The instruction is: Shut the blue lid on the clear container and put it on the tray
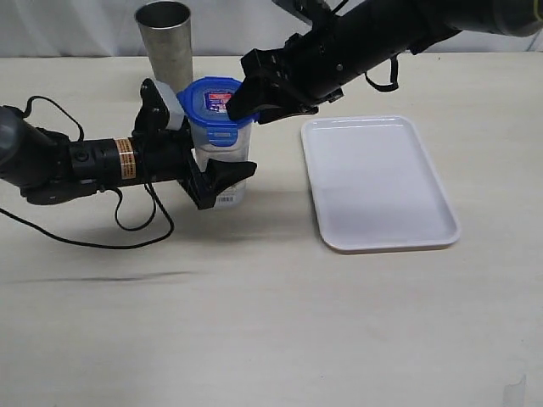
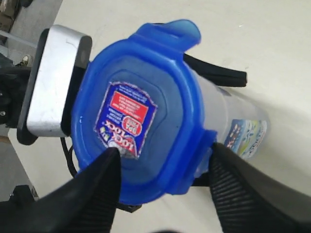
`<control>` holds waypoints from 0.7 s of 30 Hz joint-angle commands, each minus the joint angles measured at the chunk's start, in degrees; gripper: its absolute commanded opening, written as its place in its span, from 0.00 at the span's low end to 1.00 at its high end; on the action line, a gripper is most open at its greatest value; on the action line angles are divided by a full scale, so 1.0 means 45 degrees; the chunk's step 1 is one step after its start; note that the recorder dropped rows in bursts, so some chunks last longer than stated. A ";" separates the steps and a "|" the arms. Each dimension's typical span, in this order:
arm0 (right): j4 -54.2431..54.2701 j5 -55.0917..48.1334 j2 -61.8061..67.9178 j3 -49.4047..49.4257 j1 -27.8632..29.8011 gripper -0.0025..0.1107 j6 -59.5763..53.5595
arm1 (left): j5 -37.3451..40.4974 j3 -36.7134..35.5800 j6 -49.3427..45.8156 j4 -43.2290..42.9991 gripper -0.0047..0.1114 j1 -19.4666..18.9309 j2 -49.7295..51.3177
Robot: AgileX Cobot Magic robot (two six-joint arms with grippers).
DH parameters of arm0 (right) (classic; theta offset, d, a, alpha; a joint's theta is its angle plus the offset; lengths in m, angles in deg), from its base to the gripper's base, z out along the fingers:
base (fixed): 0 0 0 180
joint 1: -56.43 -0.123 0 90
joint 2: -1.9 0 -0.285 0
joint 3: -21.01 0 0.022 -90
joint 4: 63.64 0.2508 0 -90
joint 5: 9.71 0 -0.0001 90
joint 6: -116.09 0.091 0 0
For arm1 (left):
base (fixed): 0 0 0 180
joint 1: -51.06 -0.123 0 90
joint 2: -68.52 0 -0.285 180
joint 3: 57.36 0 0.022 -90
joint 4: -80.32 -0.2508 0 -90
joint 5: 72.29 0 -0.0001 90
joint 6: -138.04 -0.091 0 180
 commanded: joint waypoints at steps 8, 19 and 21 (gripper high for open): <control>-0.0450 -0.2833 -0.0881 0.0048 -0.0125 0.53 -0.0256 | -0.2257 -0.1837 -0.0625 0.0038 0.04 -0.0026 -0.0236; -0.1641 -0.3145 -0.2339 0.0048 -0.0250 0.52 -0.1299 | -0.1827 -0.1981 -0.1091 -0.0201 0.04 -0.0026 -0.0236; -0.1698 -0.3237 -0.2598 0.0048 -0.0508 0.52 -0.1885 | -0.1827 -0.1981 -0.1116 -0.0205 0.04 -0.0026 -0.0236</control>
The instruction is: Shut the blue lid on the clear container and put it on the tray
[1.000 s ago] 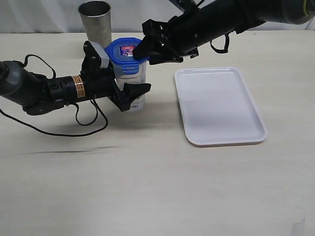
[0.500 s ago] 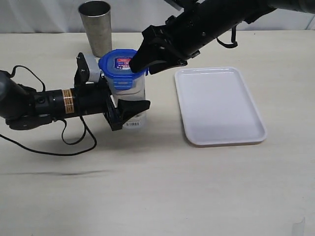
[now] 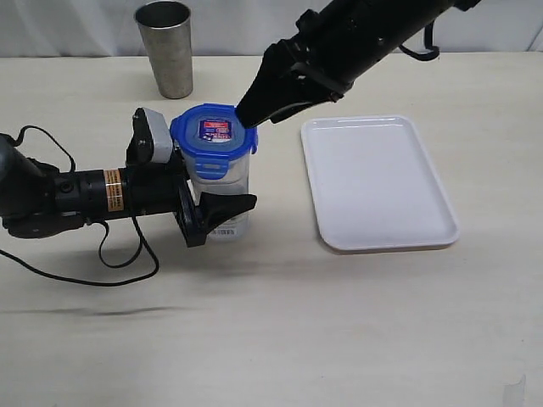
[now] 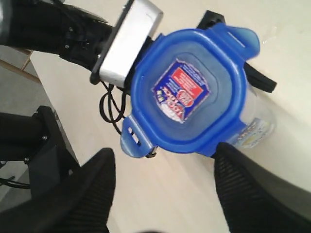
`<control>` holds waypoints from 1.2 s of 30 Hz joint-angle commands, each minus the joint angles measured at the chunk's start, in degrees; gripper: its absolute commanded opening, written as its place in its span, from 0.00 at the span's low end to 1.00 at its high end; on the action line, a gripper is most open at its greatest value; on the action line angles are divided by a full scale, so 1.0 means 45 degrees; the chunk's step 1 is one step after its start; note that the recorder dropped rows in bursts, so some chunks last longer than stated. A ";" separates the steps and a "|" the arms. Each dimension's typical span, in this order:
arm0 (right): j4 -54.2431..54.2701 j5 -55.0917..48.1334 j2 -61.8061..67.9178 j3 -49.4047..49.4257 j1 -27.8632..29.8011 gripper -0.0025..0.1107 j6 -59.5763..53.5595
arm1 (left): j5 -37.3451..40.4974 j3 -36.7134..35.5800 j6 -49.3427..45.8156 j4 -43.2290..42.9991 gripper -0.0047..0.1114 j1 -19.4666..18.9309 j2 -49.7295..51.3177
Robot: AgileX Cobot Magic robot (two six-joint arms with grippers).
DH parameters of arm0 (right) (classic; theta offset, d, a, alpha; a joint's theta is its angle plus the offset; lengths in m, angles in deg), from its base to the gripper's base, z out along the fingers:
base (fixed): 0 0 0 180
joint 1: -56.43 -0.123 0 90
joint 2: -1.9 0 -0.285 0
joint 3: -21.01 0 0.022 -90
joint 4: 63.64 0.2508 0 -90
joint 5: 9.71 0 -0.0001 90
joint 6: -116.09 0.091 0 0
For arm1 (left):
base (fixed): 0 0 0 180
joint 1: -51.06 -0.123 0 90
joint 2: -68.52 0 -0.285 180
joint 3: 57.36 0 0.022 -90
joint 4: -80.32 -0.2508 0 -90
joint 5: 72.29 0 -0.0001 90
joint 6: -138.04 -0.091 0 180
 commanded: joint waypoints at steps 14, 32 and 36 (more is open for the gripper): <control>-0.8639 0.3403 -0.1198 -0.0003 -0.4962 0.39 0.0413 | 0.0062 -0.0086 -0.0157 0.0171 0.04 -0.0026 -0.0102; -1.2363 0.3919 -0.0034 -0.0003 -0.6053 0.44 0.1979 | -0.0196 -0.0063 -0.0157 0.0167 0.04 -0.0026 -0.0102; -1.2452 0.3689 0.0301 0.0023 -0.6289 0.44 0.1627 | -0.0281 -0.0063 -0.0157 0.0177 0.04 -0.0026 -0.0102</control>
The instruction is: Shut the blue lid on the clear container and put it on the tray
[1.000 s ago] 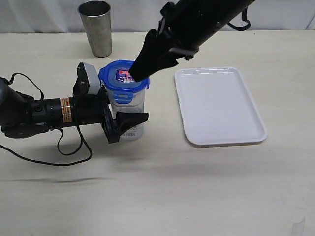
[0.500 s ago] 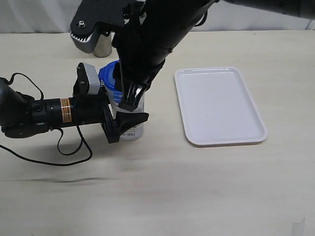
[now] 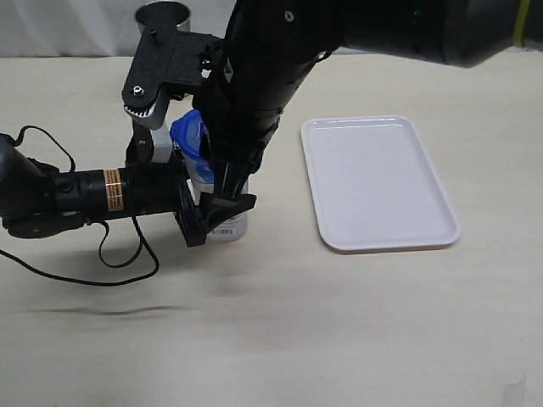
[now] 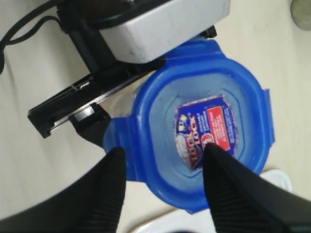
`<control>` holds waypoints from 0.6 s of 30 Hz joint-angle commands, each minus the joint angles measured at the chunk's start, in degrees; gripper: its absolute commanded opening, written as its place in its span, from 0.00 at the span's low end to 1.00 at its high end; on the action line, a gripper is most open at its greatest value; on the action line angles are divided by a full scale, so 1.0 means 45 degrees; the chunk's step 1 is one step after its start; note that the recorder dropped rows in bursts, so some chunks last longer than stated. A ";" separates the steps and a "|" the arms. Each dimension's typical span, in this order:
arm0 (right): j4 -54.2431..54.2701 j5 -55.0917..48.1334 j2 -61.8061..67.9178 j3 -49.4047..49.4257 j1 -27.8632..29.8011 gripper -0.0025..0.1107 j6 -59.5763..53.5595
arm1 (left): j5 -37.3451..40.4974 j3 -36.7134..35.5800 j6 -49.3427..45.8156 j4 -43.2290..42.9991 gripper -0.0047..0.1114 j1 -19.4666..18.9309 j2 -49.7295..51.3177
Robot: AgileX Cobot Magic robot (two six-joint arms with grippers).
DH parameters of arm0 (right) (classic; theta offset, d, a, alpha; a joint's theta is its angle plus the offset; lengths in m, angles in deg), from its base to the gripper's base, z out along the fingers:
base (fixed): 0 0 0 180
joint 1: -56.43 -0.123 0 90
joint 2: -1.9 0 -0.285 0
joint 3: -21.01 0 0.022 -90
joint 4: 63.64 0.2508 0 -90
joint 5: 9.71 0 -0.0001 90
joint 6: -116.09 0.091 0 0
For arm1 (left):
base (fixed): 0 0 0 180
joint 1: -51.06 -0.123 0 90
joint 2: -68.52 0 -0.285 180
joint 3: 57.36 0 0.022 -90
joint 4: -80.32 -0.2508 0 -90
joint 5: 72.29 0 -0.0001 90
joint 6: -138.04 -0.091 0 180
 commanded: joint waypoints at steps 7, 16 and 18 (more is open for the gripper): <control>-0.2099 -0.0295 0.0935 0.0023 -0.0978 0.44 -0.0045 | -0.0289 -0.0063 -0.0081 0.0125 0.04 -0.0026 -0.0102; -0.2665 -0.0966 0.1902 0.0023 -0.1003 0.42 0.0176 | -0.0289 -0.0063 -0.0081 0.0125 0.04 -0.0026 -0.0102; -0.2665 -0.0966 0.2062 0.0023 -0.1003 0.39 0.0176 | -0.0289 -0.0063 -0.0081 0.0100 0.04 -0.0026 -0.0102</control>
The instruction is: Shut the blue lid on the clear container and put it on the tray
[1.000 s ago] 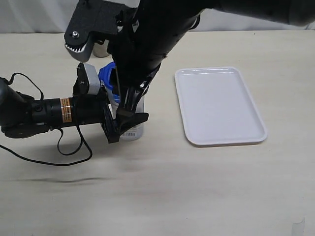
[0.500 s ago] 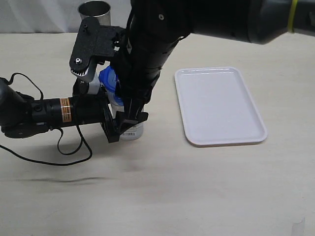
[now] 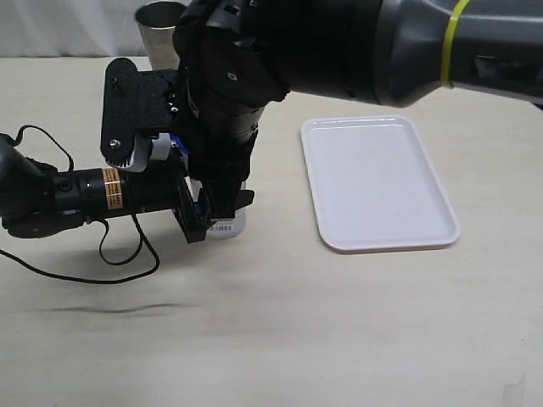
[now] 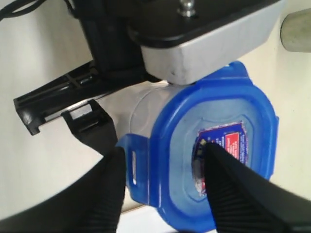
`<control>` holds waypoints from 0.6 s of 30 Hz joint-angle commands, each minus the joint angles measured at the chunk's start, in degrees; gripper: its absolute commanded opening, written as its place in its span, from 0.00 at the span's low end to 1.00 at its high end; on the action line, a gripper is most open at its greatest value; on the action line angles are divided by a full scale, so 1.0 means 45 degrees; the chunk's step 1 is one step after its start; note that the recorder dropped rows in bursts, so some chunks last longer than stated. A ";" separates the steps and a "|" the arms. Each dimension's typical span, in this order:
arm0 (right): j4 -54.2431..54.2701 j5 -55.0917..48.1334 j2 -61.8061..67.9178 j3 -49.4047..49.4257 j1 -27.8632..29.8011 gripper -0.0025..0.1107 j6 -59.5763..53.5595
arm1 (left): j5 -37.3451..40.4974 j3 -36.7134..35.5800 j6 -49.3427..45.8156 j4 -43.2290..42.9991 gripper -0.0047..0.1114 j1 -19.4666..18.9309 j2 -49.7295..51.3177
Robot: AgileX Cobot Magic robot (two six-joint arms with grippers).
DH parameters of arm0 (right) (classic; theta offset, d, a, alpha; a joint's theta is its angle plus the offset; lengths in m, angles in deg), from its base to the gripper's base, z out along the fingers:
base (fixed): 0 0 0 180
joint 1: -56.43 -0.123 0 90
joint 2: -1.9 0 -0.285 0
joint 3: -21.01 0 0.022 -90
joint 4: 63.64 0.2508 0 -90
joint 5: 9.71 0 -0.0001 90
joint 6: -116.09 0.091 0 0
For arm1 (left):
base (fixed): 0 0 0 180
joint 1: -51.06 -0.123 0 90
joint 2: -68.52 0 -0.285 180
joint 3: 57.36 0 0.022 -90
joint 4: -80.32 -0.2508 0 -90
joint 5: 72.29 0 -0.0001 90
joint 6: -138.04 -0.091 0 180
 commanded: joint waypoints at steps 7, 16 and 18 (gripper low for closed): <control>-0.0988 -0.0192 0.1532 0.0786 0.0132 0.36 0.0903 | -0.0363 -0.0063 -0.0060 -0.0200 0.04 -0.0026 -0.0102; -0.1165 0.0028 0.1595 0.1199 0.0132 0.31 0.1688 | -0.0363 -0.0063 -0.0060 -0.0200 0.04 -0.0026 -0.0102; -0.0839 -0.0167 0.1443 0.1199 0.0132 0.31 0.1688 | -0.0363 -0.0063 -0.0238 -0.0200 0.04 -0.0026 -0.0102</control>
